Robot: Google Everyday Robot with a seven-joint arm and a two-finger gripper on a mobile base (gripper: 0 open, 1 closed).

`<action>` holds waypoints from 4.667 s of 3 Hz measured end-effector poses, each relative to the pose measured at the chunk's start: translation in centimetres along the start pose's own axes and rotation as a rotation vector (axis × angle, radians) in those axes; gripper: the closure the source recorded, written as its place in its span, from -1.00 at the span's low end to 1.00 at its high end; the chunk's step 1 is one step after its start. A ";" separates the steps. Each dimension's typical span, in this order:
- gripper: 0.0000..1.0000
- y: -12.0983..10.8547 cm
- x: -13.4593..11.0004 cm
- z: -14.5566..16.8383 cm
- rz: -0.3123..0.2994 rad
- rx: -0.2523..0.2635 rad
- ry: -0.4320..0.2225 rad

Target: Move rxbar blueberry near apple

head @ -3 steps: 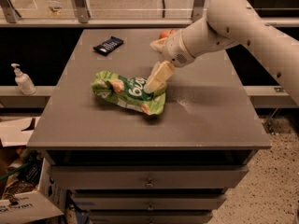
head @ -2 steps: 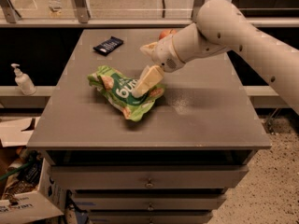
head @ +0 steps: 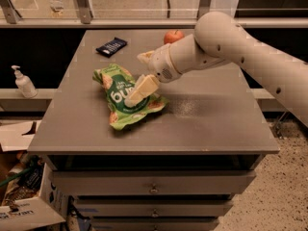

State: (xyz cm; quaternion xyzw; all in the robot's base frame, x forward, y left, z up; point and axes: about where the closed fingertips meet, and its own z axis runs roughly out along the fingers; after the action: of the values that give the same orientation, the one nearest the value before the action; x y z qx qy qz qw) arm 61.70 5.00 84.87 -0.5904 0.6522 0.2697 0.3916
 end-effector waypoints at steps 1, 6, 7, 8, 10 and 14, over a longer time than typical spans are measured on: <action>-1.00 -1.1 0.1 0.3 0.001 0.019 -0.043; -1.00 -3.9 -5.5 8.9 0.009 -0.052 -0.195; -1.00 -1.9 -6.8 10.2 0.038 -0.102 -0.239; -1.00 0.2 -7.3 11.6 0.074 -0.148 -0.264; -1.00 0.7 -6.9 9.2 0.121 -0.089 -0.303; -1.00 -4.5 -2.8 0.8 0.167 0.171 -0.313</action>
Offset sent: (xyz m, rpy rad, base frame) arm 0.0641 0.0191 -0.0039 0.0933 -0.0770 -0.0050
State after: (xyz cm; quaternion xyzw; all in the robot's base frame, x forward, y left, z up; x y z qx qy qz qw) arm 66.29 6.53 87.27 -0.4494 0.6507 0.3334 0.5133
